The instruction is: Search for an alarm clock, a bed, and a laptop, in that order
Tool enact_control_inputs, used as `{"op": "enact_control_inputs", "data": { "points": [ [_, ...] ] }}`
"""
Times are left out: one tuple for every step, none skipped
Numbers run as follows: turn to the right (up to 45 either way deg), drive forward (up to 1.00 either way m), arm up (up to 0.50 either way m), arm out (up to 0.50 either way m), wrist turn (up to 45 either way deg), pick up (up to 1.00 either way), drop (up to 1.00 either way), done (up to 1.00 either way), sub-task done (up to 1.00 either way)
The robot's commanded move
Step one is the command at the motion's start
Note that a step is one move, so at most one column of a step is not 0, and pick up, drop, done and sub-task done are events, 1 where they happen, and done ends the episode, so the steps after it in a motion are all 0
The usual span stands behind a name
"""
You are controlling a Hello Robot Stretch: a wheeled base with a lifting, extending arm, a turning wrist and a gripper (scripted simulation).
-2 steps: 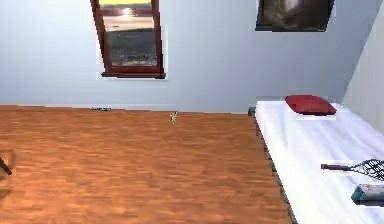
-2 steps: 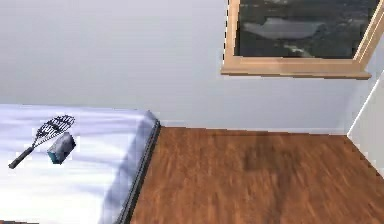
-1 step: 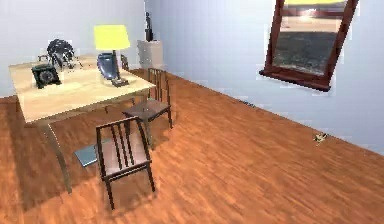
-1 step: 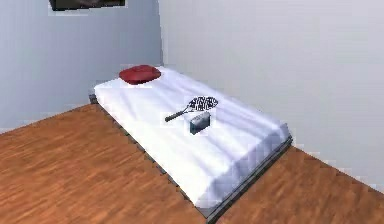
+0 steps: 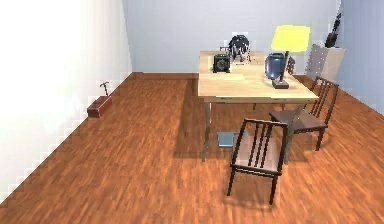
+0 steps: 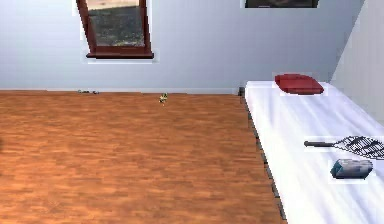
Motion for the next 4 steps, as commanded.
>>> {"op": "enact_control_inputs", "data": {
  "points": [
    [-9.0, 0.00, 0.00, 0.00, 0.0, 0.00, 0.00, 0.00, 0.00],
    [0.0, 0.90, 0.00, 0.00, 0.0, 0.00, 0.00, 0.00, 0.00],
    [39.0, 0.00, 0.00, 0.00, 0.0, 0.00, 0.00, 0.00, 0.00],
    [0.0, 0.00, 0.00, 0.00, 0.0, 0.00, 0.00, 1.00, 0.00]
  ]
}}
